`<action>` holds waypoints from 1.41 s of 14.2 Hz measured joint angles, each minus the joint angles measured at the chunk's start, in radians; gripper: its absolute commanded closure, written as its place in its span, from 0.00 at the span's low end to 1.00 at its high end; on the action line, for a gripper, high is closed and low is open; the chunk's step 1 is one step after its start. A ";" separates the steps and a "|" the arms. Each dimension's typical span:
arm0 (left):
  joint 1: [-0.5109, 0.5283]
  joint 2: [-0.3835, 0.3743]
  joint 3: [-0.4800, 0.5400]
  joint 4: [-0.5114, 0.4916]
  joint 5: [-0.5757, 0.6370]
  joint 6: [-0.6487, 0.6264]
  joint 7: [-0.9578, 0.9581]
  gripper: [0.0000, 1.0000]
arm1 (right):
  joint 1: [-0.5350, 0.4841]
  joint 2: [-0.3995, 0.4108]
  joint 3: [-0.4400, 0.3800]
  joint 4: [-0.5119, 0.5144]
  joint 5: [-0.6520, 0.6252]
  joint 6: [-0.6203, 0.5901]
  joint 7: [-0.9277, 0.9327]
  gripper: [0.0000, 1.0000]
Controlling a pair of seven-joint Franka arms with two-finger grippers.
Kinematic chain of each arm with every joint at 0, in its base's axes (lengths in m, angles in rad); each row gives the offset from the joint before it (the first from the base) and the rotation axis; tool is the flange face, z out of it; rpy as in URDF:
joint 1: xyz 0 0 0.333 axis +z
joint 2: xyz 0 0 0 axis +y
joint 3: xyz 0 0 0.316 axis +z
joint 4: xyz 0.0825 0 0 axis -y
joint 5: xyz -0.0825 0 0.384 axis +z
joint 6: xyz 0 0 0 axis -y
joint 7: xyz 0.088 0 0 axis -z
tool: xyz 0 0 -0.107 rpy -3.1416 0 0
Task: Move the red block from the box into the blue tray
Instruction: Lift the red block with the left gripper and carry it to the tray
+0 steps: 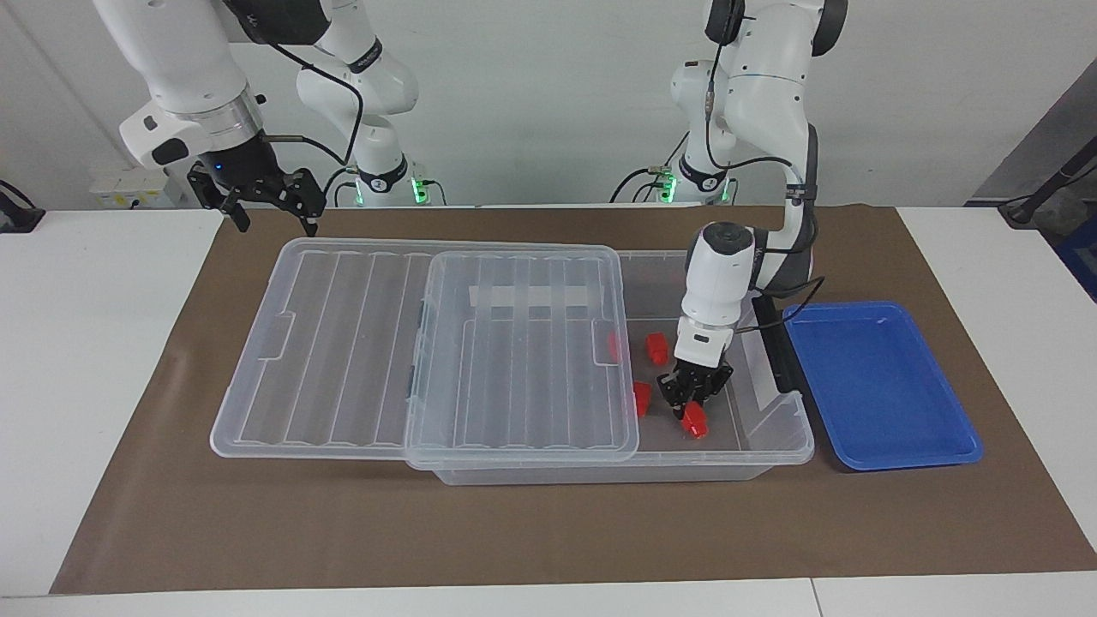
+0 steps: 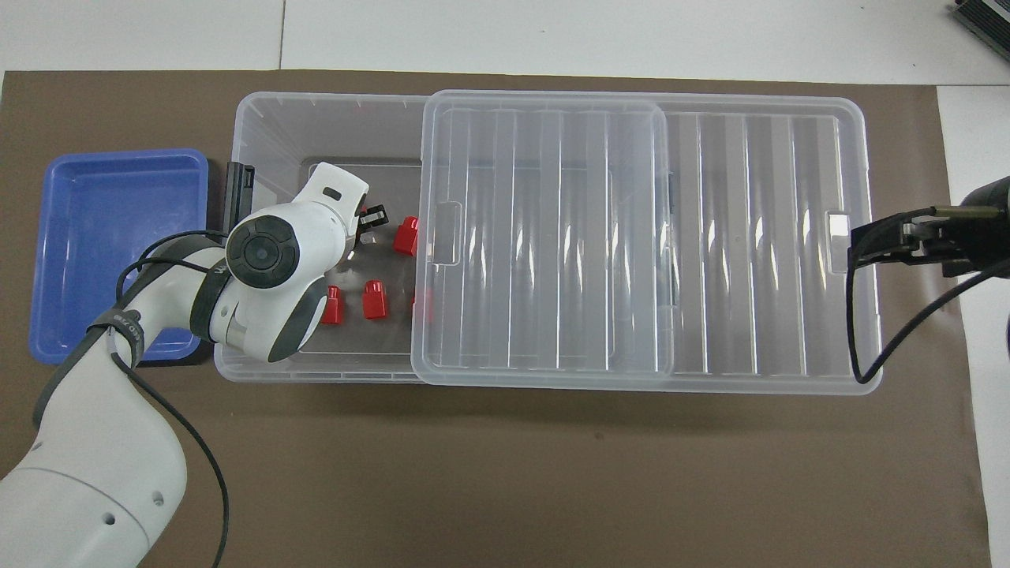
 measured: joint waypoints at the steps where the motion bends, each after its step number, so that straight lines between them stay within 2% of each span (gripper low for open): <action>1: -0.001 0.000 0.000 0.010 0.000 -0.027 0.000 0.80 | 0.000 0.000 0.000 0.000 0.000 0.000 0.000 0.00; 4: -0.004 -0.020 -0.002 0.063 0.002 -0.153 0.001 0.80 | 0.000 0.000 0.000 -0.001 0.000 0.006 0.000 0.00; 8: -0.011 -0.116 -0.005 0.092 0.003 -0.342 0.001 0.80 | 0.000 0.001 0.000 -0.002 0.000 0.010 0.000 0.00; 10: -0.012 -0.160 -0.019 0.118 0.003 -0.467 0.001 0.80 | 0.000 0.001 -0.001 -0.003 0.000 0.010 0.000 0.00; 15: -0.013 -0.205 -0.046 0.254 -0.002 -0.793 0.041 0.80 | 0.000 0.002 -0.006 -0.014 0.000 0.055 0.000 0.01; 16: -0.012 -0.213 -0.042 0.298 -0.013 -0.871 0.084 0.80 | 0.000 0.002 -0.012 -0.018 0.000 0.066 0.000 0.06; 17: -0.010 -0.221 -0.034 0.354 -0.028 -0.954 0.150 0.81 | -0.001 0.002 -0.019 -0.022 0.000 0.076 0.000 0.15; 20: 0.066 -0.242 -0.008 0.486 -0.049 -1.112 0.415 0.86 | -0.001 0.002 -0.054 -0.053 0.000 0.136 -0.003 0.71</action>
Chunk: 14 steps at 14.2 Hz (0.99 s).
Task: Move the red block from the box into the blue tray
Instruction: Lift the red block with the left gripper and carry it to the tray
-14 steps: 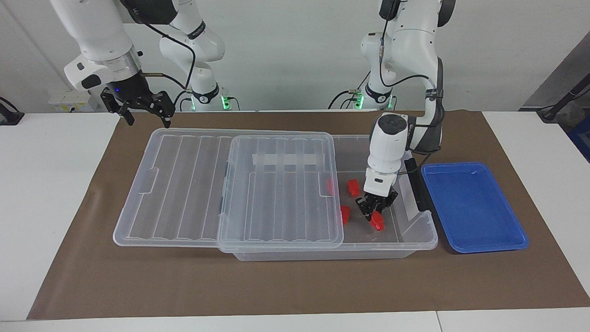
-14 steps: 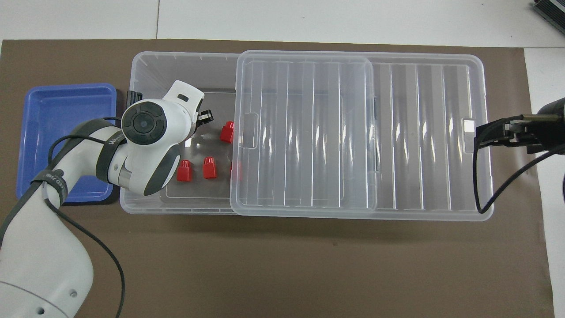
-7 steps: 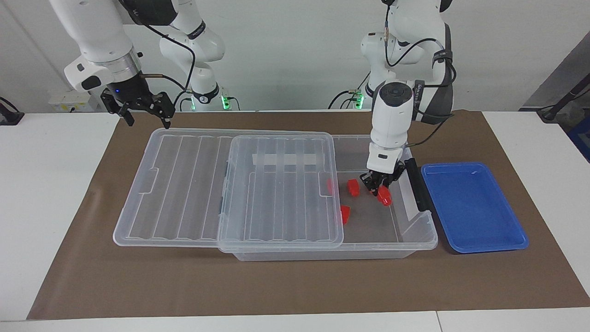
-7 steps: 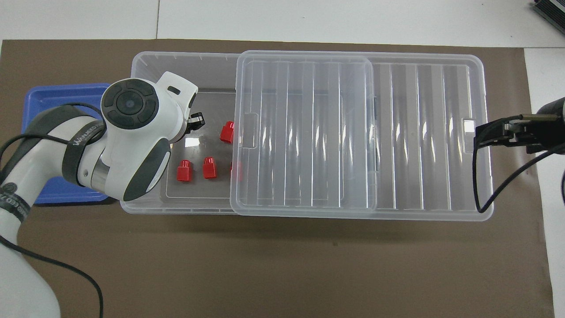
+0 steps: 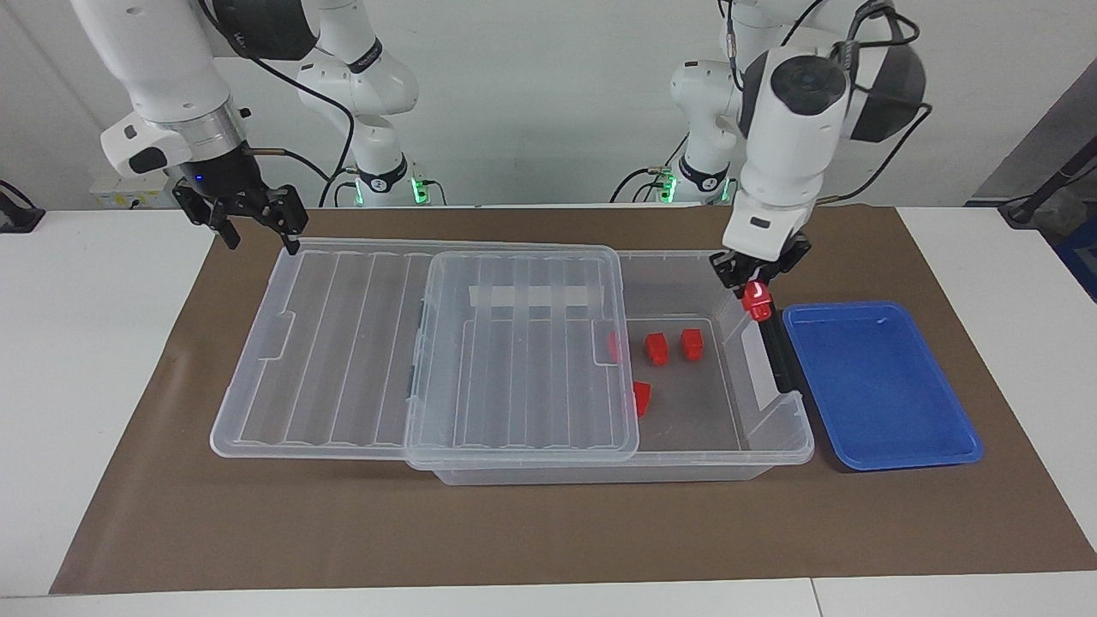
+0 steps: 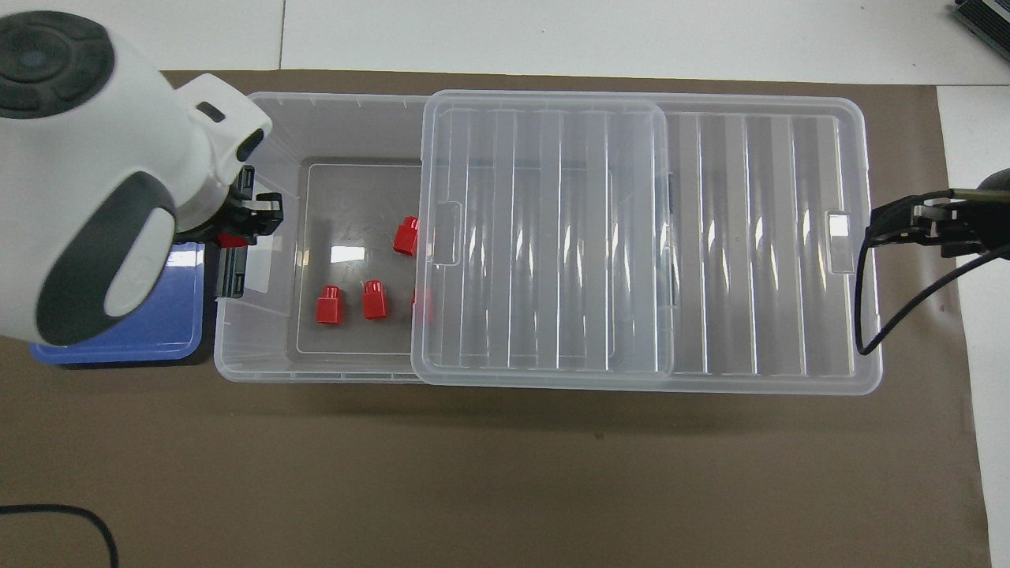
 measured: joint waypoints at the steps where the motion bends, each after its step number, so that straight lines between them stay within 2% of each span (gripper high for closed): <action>1: 0.047 -0.001 0.004 0.012 -0.004 -0.008 0.095 0.88 | 0.000 0.000 -0.015 -0.015 0.000 0.024 -0.008 0.88; 2: 0.091 0.001 0.007 0.013 -0.009 -0.008 0.185 0.90 | 0.000 0.000 -0.030 -0.031 0.000 0.050 -0.017 1.00; 5: 0.172 0.016 0.027 0.013 -0.018 0.034 0.355 0.90 | -0.001 0.000 -0.071 -0.085 0.000 0.143 -0.025 1.00; 8: 0.178 0.022 0.095 -0.002 -0.018 0.117 0.509 0.89 | -0.002 0.001 -0.101 -0.131 0.000 0.212 -0.025 1.00; 11: 0.231 0.031 0.145 -0.104 -0.028 0.282 0.659 0.88 | -0.004 0.014 -0.122 -0.154 0.000 0.257 -0.052 1.00; 14: 0.282 0.042 0.150 -0.238 -0.063 0.457 0.716 0.87 | -0.004 0.049 -0.137 -0.163 0.000 0.301 -0.067 1.00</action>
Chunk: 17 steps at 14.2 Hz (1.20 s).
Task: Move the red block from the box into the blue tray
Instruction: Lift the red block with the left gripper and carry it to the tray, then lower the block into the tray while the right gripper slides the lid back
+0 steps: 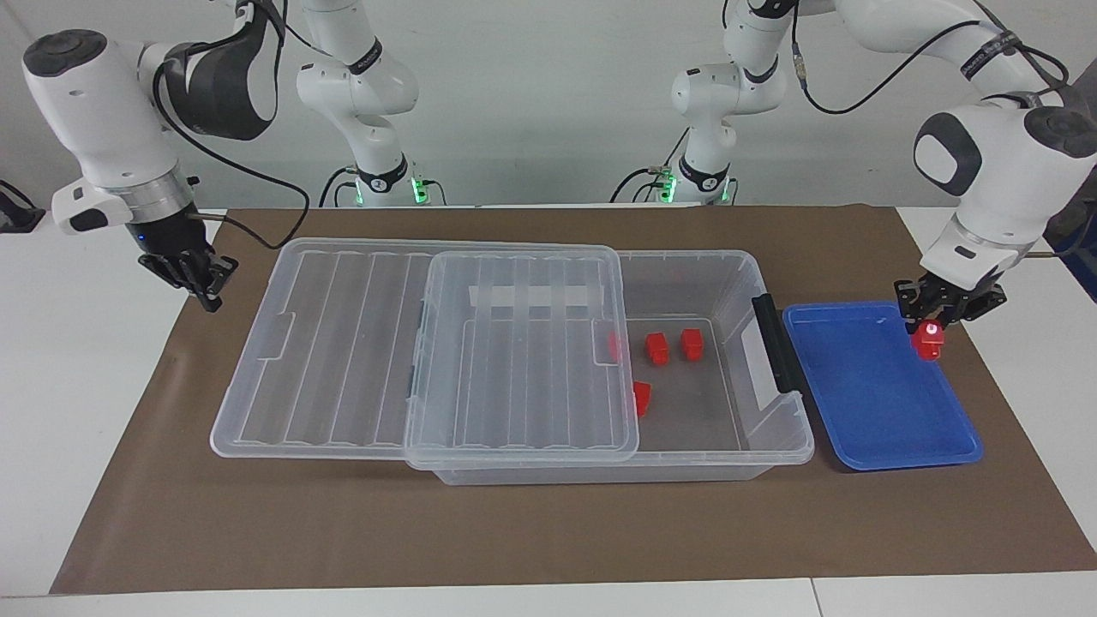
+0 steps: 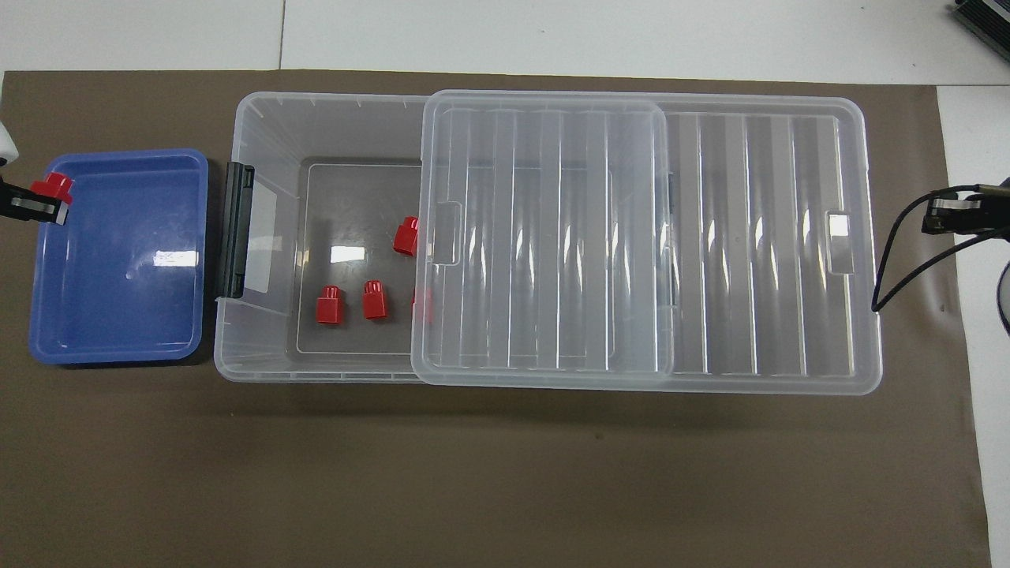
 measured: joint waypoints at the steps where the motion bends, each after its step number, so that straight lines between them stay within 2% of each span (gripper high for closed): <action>1: 0.000 0.000 -0.002 -0.040 -0.004 0.051 0.000 0.87 | 0.000 0.012 -0.004 -0.002 0.000 0.015 -0.002 1.00; 6: -0.005 0.005 -0.005 -0.184 -0.060 0.245 -0.008 0.87 | 0.000 0.074 -0.008 -0.008 0.001 0.073 -0.006 1.00; 10: -0.005 0.027 -0.003 -0.260 -0.096 0.330 -0.035 0.85 | 0.006 0.108 -0.005 -0.009 0.001 0.083 -0.006 1.00; 17: -0.004 0.038 -0.001 -0.381 -0.140 0.455 -0.090 0.84 | 0.041 0.112 0.022 -0.008 0.001 0.083 -0.008 1.00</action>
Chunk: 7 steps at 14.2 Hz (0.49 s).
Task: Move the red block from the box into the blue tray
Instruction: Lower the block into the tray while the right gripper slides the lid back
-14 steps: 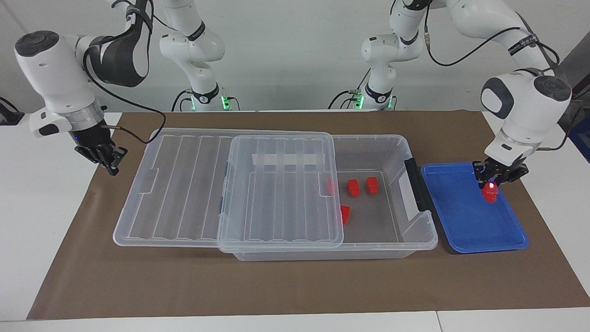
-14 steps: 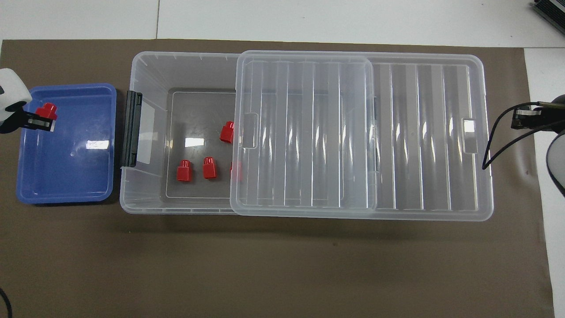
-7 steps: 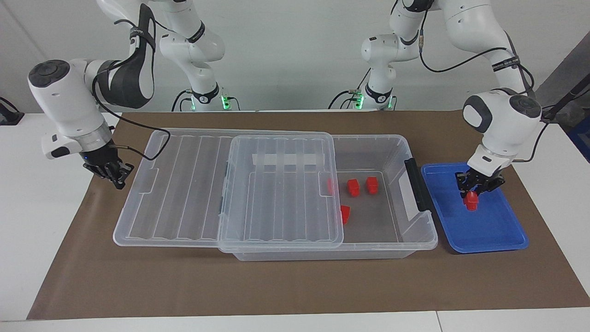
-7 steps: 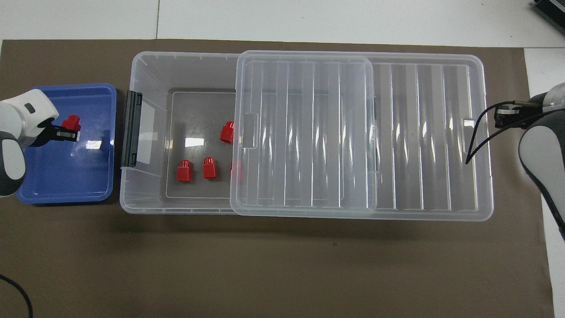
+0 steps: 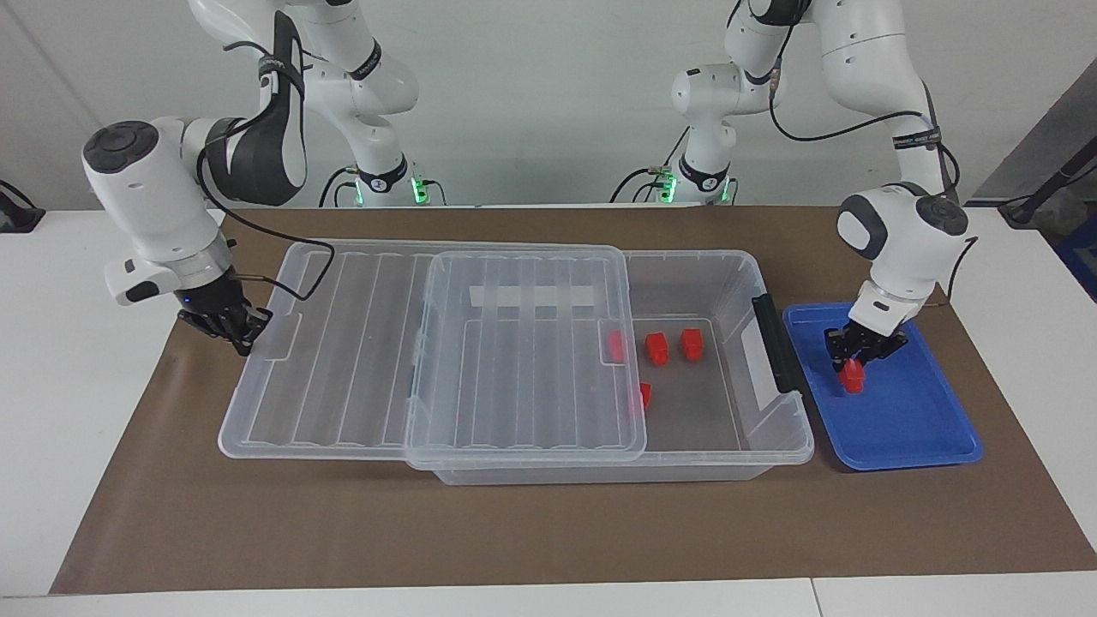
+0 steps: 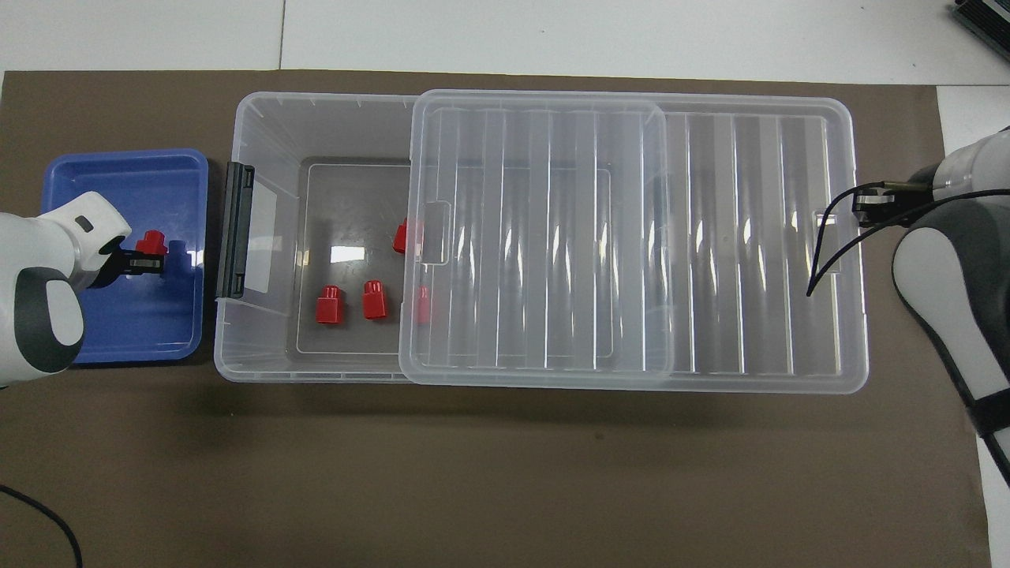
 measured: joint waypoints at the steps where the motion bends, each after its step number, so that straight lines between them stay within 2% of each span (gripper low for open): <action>1: 0.000 0.005 0.000 -0.005 0.000 0.010 -0.001 0.84 | 0.003 0.000 0.013 0.000 0.000 0.000 0.000 1.00; 7: 0.000 0.018 0.000 -0.025 -0.001 0.054 -0.003 0.82 | 0.011 0.000 0.107 0.000 0.000 0.000 -0.002 1.00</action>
